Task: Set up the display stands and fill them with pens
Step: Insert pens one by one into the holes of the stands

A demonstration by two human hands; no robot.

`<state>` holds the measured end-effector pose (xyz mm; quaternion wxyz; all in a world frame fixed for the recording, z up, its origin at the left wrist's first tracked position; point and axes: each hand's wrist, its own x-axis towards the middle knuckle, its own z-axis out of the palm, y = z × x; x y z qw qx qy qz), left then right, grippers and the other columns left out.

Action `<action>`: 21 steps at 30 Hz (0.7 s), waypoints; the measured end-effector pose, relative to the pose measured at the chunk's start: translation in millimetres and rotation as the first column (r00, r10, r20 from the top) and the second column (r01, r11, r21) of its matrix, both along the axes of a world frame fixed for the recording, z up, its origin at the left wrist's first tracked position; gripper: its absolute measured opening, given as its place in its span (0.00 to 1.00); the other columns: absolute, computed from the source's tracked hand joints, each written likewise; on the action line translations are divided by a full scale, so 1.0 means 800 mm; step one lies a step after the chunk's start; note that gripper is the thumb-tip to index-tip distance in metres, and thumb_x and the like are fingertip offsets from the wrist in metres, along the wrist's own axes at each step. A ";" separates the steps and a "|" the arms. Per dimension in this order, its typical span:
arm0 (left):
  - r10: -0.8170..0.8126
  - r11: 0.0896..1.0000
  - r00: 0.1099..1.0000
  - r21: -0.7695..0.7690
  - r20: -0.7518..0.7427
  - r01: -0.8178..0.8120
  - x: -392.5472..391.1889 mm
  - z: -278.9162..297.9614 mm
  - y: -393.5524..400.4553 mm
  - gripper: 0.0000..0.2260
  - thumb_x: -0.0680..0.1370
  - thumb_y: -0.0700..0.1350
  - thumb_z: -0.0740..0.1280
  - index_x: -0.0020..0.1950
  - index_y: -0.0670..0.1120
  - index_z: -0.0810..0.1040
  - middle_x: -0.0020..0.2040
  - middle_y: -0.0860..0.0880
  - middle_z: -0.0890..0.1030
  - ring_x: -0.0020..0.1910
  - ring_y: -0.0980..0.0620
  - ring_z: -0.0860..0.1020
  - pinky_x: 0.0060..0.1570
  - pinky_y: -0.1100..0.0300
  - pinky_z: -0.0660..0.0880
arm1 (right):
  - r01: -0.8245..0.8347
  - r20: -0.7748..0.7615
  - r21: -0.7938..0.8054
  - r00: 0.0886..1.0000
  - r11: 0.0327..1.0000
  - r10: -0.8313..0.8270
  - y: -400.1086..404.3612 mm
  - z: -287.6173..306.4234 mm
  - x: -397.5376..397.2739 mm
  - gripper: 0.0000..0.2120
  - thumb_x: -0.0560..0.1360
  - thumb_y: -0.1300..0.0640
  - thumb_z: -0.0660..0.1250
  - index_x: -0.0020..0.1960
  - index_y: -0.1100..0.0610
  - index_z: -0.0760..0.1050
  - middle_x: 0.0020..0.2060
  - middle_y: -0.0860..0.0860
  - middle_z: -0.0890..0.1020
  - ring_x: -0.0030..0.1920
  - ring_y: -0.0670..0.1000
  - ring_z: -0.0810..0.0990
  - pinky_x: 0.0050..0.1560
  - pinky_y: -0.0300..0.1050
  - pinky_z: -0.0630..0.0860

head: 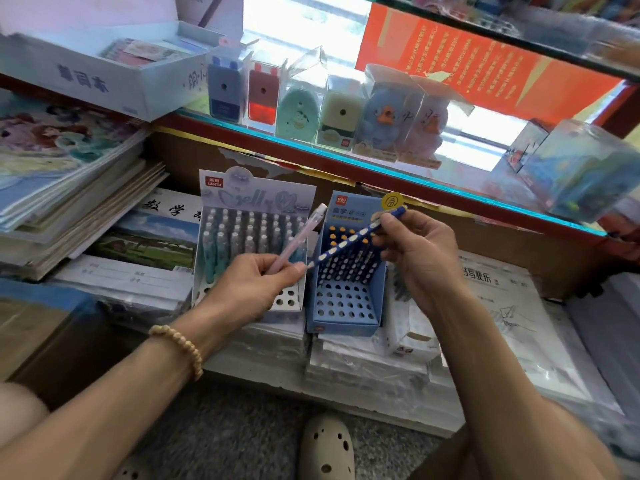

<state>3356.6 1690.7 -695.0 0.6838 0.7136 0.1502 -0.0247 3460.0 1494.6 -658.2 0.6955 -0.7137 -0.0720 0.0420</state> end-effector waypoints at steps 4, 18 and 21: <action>0.008 0.999 1.000 -0.053 -0.007 -0.008 0.001 0.004 0.007 0.17 0.84 0.54 0.56 0.49 0.43 0.78 0.27 0.54 0.66 0.24 0.57 0.63 0.24 0.64 0.61 | 0.202 0.263 -0.290 0.957 0.935 -0.125 -0.006 -0.008 0.011 0.02 0.76 0.58 0.72 0.45 0.54 0.81 0.37 0.52 0.84 0.36 0.45 0.81 0.37 0.38 0.77; 0.037 0.999 0.999 -0.009 0.027 -0.037 -0.006 0.002 0.015 0.14 0.85 0.48 0.56 0.49 0.43 0.78 0.29 0.53 0.68 0.24 0.58 0.64 0.22 0.65 0.62 | 0.257 0.372 -0.603 0.928 0.755 -0.019 0.025 -0.066 0.025 0.06 0.78 0.54 0.70 0.46 0.56 0.82 0.36 0.45 0.80 0.38 0.43 0.78 0.38 0.36 0.70; 0.045 0.999 0.998 -0.010 0.034 -0.045 -0.007 0.003 0.016 0.14 0.85 0.48 0.56 0.49 0.43 0.79 0.29 0.53 0.69 0.24 0.58 0.64 0.23 0.65 0.62 | 0.225 0.347 -0.648 0.938 0.728 0.019 0.026 -0.064 0.026 0.05 0.79 0.56 0.69 0.46 0.56 0.80 0.37 0.47 0.80 0.37 0.41 0.77 0.34 0.32 0.68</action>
